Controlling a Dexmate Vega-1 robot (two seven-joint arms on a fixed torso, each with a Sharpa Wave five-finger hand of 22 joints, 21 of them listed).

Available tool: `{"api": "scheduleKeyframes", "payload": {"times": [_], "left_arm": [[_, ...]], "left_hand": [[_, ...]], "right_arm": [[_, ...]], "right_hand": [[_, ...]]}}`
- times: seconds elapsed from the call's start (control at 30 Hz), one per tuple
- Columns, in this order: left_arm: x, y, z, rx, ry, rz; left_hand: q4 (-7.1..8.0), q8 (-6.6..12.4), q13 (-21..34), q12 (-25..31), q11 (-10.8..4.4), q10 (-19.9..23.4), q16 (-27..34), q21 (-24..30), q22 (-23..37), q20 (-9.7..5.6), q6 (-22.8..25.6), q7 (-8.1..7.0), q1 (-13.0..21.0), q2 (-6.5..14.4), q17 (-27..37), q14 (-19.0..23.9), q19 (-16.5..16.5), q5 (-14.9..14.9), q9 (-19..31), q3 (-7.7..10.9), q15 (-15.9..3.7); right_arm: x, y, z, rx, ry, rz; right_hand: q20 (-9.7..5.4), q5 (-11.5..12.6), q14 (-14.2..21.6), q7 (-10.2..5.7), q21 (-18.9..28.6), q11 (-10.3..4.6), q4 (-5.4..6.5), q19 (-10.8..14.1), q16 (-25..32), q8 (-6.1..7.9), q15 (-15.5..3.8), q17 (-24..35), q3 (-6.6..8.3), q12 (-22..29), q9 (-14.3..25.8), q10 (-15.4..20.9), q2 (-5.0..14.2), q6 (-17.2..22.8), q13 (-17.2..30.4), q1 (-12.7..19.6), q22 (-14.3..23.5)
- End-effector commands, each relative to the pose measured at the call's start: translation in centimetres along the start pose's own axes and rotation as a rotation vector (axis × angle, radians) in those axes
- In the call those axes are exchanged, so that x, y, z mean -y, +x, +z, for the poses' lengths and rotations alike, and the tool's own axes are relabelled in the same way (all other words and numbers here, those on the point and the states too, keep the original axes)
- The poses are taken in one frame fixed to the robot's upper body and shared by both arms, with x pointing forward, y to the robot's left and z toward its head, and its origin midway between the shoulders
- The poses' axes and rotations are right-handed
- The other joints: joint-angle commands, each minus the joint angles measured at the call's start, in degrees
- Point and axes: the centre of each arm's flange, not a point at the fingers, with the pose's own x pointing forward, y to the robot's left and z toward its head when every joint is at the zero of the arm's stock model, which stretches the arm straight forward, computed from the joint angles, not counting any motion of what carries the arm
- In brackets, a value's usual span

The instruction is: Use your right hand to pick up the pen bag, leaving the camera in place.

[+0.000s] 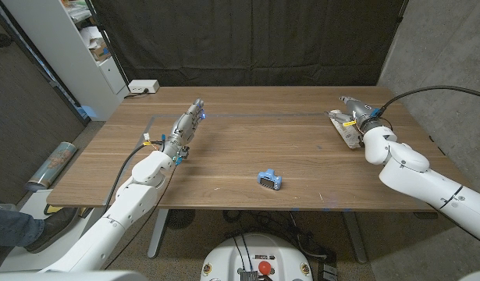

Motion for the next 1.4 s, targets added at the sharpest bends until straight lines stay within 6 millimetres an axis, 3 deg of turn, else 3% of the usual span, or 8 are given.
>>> {"api": "scheduleKeyframes", "payload": {"times": [0.03,1.4], "left_arm": [[-0.1,0.1,0.0,0.000,0.000,0.001],[0.0,-0.1,-0.3,-0.012,0.004,0.008]], "left_hand": [[-0.20,0.36,0.17,-0.08,-0.03,0.36,0.04,-0.29,0.08,0.34,0.67,0.24,0.00,0.73,0.26,-0.34,-3.02,-0.04,0.30,-0.09,-0.08],[-0.45,0.23,0.17,-0.19,-0.21,0.14,-0.04,-1.15,0.11,0.42,0.50,0.10,-0.03,0.84,0.25,-0.64,-2.85,-0.11,0.31,-0.29,-0.24]], "right_arm": [[-0.5,0.8,-0.4,-0.049,-0.024,0.049],[-1.5,2.8,-1.8,-0.113,-0.018,0.101]], "right_hand": [[0.78,0.13,-0.62,0.35,-0.45,0.34,-0.41,-0.25,-0.13,-0.23,0.59,0.16,0.19,-0.37,0.12,-0.82,-0.64,-1.01,0.09,0.29,0.10],[1.92,0.43,-1.75,0.21,-1.24,0.65,-0.69,-0.69,-0.40,-0.26,1.10,0.21,-0.14,-0.50,0.13,-2.04,-0.97,-2.63,0.12,0.22,0.14]]}}
